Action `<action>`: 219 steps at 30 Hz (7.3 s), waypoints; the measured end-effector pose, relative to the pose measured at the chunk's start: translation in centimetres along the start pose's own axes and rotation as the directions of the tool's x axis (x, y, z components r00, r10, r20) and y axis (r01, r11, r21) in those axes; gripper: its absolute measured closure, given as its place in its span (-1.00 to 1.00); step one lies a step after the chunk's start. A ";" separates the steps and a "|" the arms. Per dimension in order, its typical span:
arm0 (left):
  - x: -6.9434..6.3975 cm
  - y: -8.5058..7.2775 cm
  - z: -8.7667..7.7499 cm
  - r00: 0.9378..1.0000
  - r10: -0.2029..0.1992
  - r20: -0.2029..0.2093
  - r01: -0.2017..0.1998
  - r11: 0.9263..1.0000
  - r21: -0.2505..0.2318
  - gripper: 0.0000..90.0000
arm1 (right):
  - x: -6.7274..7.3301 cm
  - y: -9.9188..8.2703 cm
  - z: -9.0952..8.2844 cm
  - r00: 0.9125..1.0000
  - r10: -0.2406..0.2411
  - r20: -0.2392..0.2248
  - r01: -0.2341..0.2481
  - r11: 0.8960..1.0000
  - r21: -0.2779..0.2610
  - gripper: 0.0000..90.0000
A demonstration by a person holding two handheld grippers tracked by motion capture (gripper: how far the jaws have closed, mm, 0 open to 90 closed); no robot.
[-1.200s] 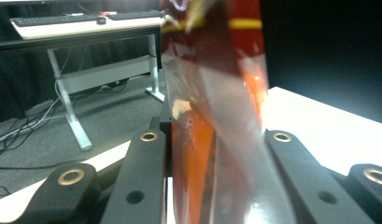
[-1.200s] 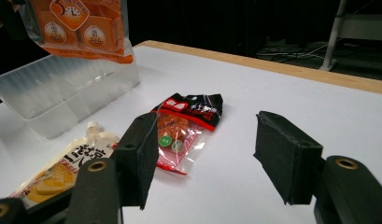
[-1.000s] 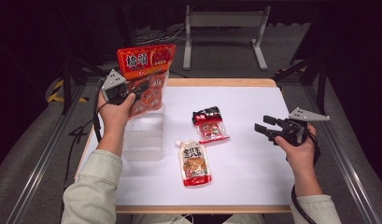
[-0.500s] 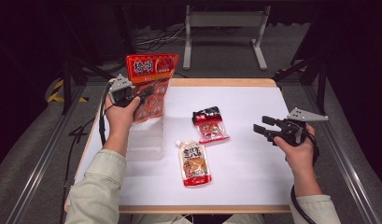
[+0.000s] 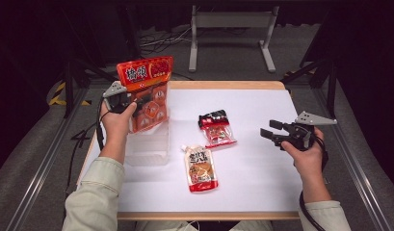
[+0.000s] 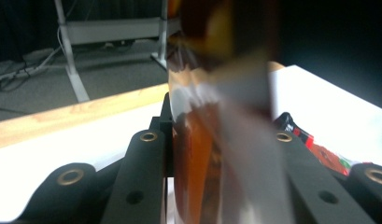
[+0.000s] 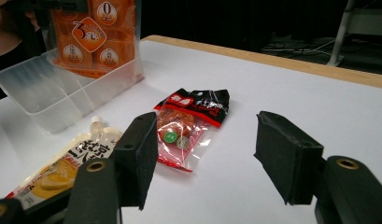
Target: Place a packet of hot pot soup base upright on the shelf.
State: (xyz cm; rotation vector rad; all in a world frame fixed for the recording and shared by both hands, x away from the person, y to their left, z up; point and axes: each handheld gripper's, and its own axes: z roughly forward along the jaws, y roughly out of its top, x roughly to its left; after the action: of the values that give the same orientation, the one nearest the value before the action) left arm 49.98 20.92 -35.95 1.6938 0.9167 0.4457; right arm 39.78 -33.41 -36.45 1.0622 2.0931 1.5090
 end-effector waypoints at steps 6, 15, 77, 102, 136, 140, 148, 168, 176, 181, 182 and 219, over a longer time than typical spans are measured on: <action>-0.8 0.1 0.2 0.998 0.058 0.003 -0.058 0.995 0.081 0.57 | 0.1 0.0 0.0 1.000 -0.001 0.001 0.001 1.000 0.000 -0.12; -0.6 0.2 -0.2 1.000 0.004 0.016 -0.007 0.991 0.134 0.56 | 0.1 0.0 -0.1 1.000 0.002 -0.001 -0.002 1.000 -0.005 -0.12; -3.9 -3.0 -8.5 0.994 0.051 -0.097 -0.041 0.994 0.100 -0.82 | 0.2 -0.1 0.1 1.000 0.011 -0.004 -0.011 1.000 -0.007 -0.14; -6.1 -4.3 -10.9 0.998 0.036 0.057 -0.041 0.995 0.089 -0.76 | 0.8 0.3 1.1 0.999 -0.009 -0.037 0.010 1.000 0.014 -0.16; -6.7 -5.7 -12.6 0.998 0.047 0.042 -0.052 0.992 0.112 -0.77 | -0.2 3.5 10.6 0.995 -0.042 -0.088 0.052 0.992 0.117 -0.19; -6.7 -5.8 -12.7 0.998 0.052 0.045 -0.057 0.992 0.116 -0.77 | -0.5 3.4 11.6 0.995 -0.048 -0.084 0.057 0.992 0.109 -0.25; -6.6 -5.9 -12.7 0.997 0.054 0.049 -0.059 0.992 0.111 -0.78 | -1.2 3.4 13.5 0.997 -0.033 -0.073 0.043 0.991 0.130 -0.26; -6.7 -6.0 -12.2 0.996 0.057 0.066 -0.064 0.991 0.113 -0.80 | -3.4 1.7 18.7 0.999 -0.018 -0.052 0.031 0.962 0.271 -0.34; -6.6 -6.0 -12.1 0.996 0.063 0.063 -0.070 0.990 0.119 -0.80 | -3.7 1.6 20.0 0.999 0.000 -0.050 0.015 0.957 0.290 -0.36; -6.7 -6.0 -12.1 0.996 0.063 0.067 -0.071 0.991 0.118 -0.80 | -3.6 1.3 21.0 0.998 0.011 -0.057 0.007 0.953 0.303 -0.36; -6.7 -6.0 -12.1 0.996 0.063 0.068 -0.070 0.991 0.117 -0.80 | -3.5 1.2 21.1 0.998 0.011 -0.056 0.007 0.952 0.307 -0.37; -6.9 -5.9 -11.3 0.995 0.065 0.081 -0.075 0.990 0.123 -0.80 | -2.8 1.5 19.3 0.997 -0.043 -0.056 0.059 0.941 0.332 1.00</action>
State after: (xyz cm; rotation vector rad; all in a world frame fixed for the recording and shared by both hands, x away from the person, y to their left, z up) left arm 35.75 23.50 -36.68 1.8501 0.8467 0.3731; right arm 54.83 -22.61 -42.62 1.0813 2.4515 1.1905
